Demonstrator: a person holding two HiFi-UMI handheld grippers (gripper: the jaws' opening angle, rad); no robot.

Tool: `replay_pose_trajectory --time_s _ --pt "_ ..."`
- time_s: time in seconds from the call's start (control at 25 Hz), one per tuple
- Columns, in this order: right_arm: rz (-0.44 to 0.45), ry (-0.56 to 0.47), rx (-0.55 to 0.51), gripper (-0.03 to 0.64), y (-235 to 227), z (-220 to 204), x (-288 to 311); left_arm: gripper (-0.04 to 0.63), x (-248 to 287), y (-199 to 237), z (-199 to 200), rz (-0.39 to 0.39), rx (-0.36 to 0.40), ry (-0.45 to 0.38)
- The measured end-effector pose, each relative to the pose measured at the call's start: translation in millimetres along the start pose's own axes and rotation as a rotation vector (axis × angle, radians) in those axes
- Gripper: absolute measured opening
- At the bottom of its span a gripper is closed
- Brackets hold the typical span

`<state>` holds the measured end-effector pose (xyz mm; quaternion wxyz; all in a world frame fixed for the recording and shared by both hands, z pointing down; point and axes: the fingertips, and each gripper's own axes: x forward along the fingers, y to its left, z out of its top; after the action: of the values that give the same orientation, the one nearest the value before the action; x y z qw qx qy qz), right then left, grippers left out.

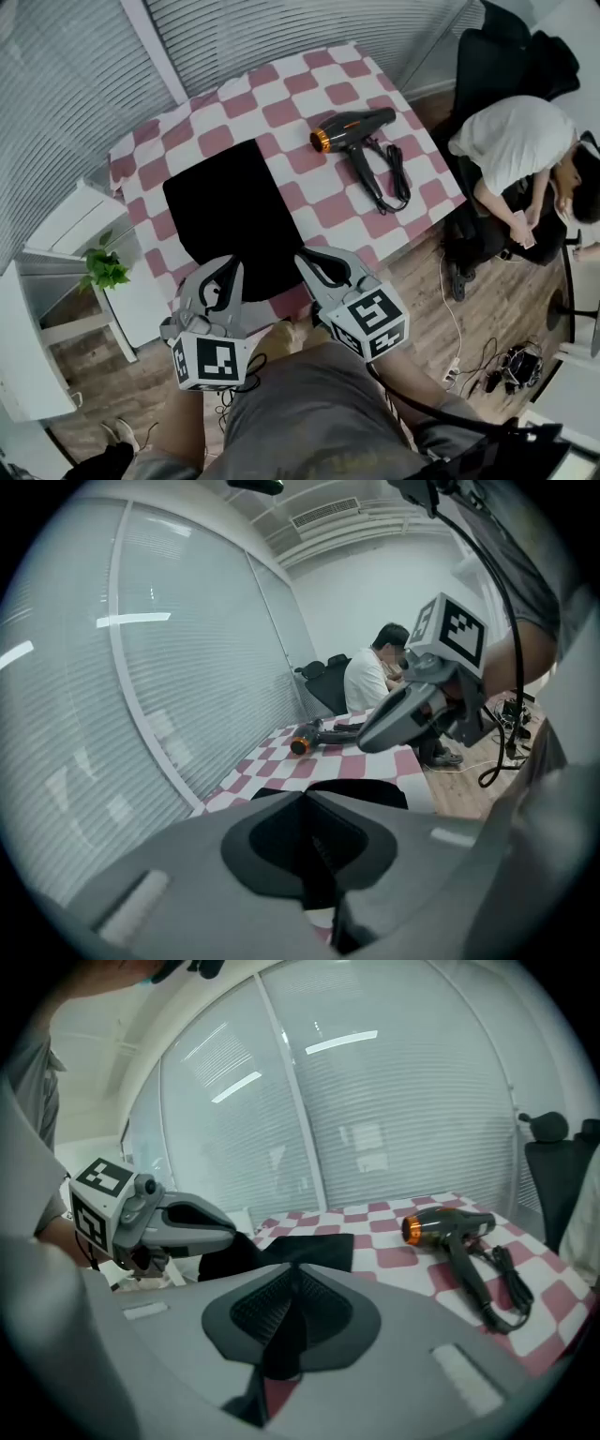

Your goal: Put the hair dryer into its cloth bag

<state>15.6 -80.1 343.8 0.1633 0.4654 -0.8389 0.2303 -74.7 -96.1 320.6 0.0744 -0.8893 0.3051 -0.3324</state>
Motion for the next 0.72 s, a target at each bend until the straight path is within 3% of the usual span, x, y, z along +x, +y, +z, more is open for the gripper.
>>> replay_pose_trajectory --time_s 0.16,0.4,0.72 --pt "-0.092 -0.016 0.007 0.052 -53 16 -15 0.014 7 4 12 -0.003 -0.023 -0.020" --pt "-0.145 -0.022 -0.022 0.057 -107 27 -14 0.015 20 17 27 0.027 -0.027 -0.083" --pt "-0.234 0.041 -0.036 0.133 -195 32 1 0.014 42 31 38 0.062 -0.051 -0.055"
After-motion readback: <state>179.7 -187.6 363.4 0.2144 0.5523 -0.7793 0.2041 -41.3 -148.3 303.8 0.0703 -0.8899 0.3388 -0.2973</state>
